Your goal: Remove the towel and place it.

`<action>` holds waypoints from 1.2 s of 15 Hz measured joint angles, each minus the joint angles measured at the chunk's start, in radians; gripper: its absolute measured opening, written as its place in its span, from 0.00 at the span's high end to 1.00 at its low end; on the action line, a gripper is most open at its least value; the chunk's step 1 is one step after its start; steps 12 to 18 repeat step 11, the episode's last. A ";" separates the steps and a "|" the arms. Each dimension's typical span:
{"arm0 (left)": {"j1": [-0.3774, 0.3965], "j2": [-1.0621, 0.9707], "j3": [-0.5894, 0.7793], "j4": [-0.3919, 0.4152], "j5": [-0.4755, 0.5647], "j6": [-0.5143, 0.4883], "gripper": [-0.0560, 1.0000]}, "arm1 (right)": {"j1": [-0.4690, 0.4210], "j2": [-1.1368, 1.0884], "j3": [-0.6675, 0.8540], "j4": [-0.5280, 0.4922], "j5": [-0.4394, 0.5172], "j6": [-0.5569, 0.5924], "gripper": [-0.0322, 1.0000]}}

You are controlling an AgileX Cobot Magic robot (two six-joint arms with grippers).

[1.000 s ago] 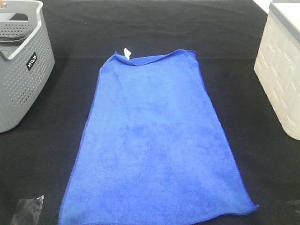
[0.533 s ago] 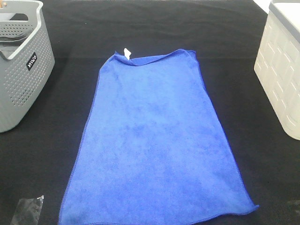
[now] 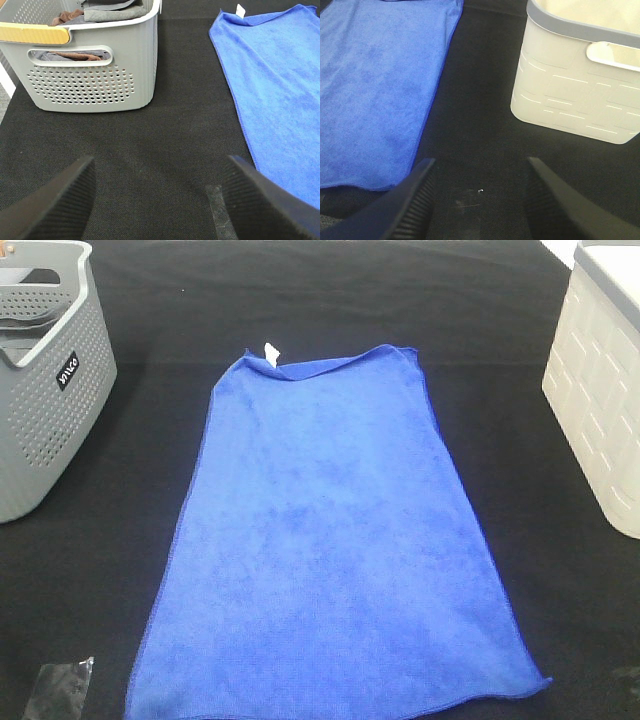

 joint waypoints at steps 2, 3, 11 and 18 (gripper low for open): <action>0.000 0.000 0.000 -0.001 0.000 0.000 0.30 | 0.000 0.000 0.000 0.000 -0.002 0.000 0.44; 0.000 0.000 0.000 -0.001 0.000 0.000 0.30 | 0.000 0.000 0.000 0.000 -0.004 0.000 0.44; 0.000 0.000 0.000 -0.001 0.000 0.001 0.30 | 0.000 0.000 0.000 0.000 -0.005 0.001 0.44; 0.000 0.000 0.000 -0.001 0.000 0.001 0.30 | 0.000 0.000 0.000 0.000 -0.005 0.001 0.44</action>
